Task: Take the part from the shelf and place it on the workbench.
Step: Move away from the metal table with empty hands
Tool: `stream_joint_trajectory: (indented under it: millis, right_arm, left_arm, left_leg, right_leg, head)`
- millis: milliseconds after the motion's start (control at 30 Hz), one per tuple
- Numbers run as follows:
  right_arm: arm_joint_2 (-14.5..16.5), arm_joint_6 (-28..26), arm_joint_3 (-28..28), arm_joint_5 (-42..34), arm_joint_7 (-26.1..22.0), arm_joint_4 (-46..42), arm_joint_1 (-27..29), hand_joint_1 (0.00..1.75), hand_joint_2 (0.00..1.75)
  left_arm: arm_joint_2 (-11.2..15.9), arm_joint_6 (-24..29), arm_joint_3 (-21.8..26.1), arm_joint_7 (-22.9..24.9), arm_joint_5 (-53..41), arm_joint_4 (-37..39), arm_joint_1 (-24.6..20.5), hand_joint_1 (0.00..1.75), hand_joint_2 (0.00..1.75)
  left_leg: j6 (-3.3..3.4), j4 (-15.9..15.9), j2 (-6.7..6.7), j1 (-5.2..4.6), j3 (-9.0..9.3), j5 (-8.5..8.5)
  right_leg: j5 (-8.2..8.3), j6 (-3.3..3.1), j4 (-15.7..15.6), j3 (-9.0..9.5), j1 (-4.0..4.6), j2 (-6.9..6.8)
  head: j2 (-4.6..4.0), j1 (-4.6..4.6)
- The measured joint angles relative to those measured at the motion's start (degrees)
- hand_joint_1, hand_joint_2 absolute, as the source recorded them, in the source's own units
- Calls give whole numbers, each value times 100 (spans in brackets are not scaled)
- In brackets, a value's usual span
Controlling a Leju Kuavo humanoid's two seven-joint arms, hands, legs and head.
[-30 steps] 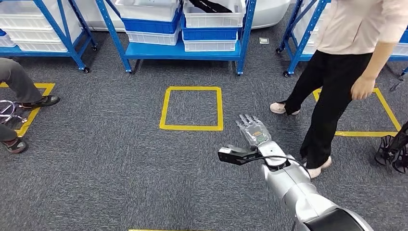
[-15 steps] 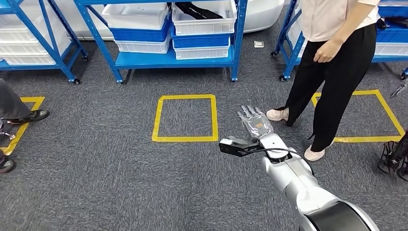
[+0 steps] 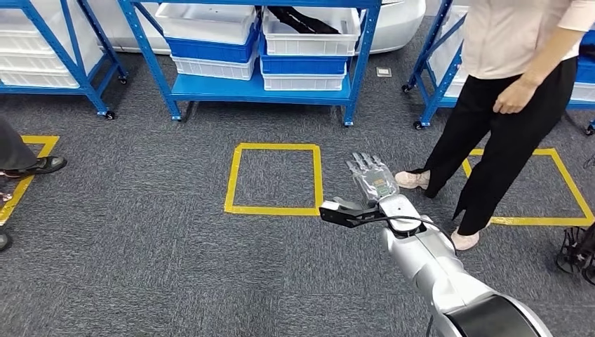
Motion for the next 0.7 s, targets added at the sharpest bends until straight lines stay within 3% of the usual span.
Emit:
stream_joint_trajectory:
  millis: [33, 100, 167, 200, 333, 367, 433, 500, 533, 567, 633, 700]
  right_arm:
    - [-7, 1, -6, 1, 0, 0, 11, 0, 0]
    - [-20, 6, -15, 1, -2, 0, -3, 0, 0]
    - [-27, 17, -17, 3, -18, 0, -23, 0, 0]
    - [-29, 22, -17, 3, -27, 0, -27, 0, 0]
    - [-29, 28, -20, -5, -57, -3, -32, 0, 0]
    - [-30, 28, -22, -11, -74, -4, -32, 0, 0]
    - [-39, 25, -27, -34, -107, -2, -12, 0, 0]
    - [-65, 10, -46, -63, -114, 2, 55, 0, 0]
    - [-86, -2, -66, -81, -110, 3, 100, 0, 0]
    - [-107, -18, -88, -97, -105, 4, 142, 0, 0]
    - [-143, -55, -133, -132, -102, 4, 212, 0, 0]
    - [-172, -83, -172, -177, -136, 3, 264, 0, 0]
  left_arm:
    - [-3, 0, 0, 0, -1, 0, 1, 0, 0]
    - [-16, -1, 0, 0, -5, 2, -2, 0, 0]
    - [-29, -2, 1, -1, -8, 3, -14, 0, 0]
    - [-35, -2, 2, -1, -9, 3, -20, 0, 0]
    - [-27, -3, 2, 1, -15, -3, -30, 0, 0]
    - [-26, -3, 1, -1, -20, -4, -33, 0, 0]
    - [-25, -4, 0, -3, -45, -2, -36, 0, 0]
    - [-20, -5, 0, -4, -90, -2, -37, 0, 0]
    - [-18, -5, 0, -2, -115, -2, -40, 0, 0]
    - [-16, -7, -1, 2, -138, -2, -45, 0, 0]
    - [-20, -12, -4, 14, -180, -2, -64, 0, 0]
    - [-29, -17, -9, 29, -203, -1, -104, 0, 0]
  left_leg:
    - [6, 0, -22, -22, 61, -40]
    - [7, 0, -46, -61, 177, -124]
    - [-18, 32, -56, -101, 241, -224]
    - [-39, 44, -61, -104, 249, -264]
    - [-162, 227, -53, -79, 197, -436]
    - [-211, 478, -43, -54, 77, -544]
    - [-317, 1223, -31, 35, -349, -790]
    - [-408, 1705, -13, 129, -735, -820]
    - [-447, 1627, 5, 168, -776, -662]
    - [-483, 1344, 27, 201, -702, -411]
    - [-547, 553, 69, 238, -382, 48]
    - [-499, 159, 80, 212, -171, 115]
  right_leg:
    - [170, 39, -148, -16, 15, 0]
    - [668, 65, -945, 208, 65, 0]
    - [1020, -40, -1629, 449, 112, 13]
    - [1080, -115, -1772, 504, 130, 19]
    - [1058, -302, -1893, 639, 39, 24]
    - [1031, -334, -1920, 699, 7, 22]
    - [949, -364, -1926, 796, 1, 19]
    - [857, -331, -1925, 896, -20, 20]
    - [806, -299, -1923, 961, -43, 21]
    - [753, -262, -1922, 1032, -69, 21]
    - [638, -164, -1922, 1158, -97, 23]
    - [563, -59, -1932, 1214, -73, 24]
  head:
    - [0, 0]
    - [0, 0]
    - [0, -6]
    - [0, -14]
    - [0, -30]
    - [0, -38]
    - [0, -52]
    - [0, -50]
    - [0, -49]
    - [0, -49]
    - [0, -67]
    - [0, -92]
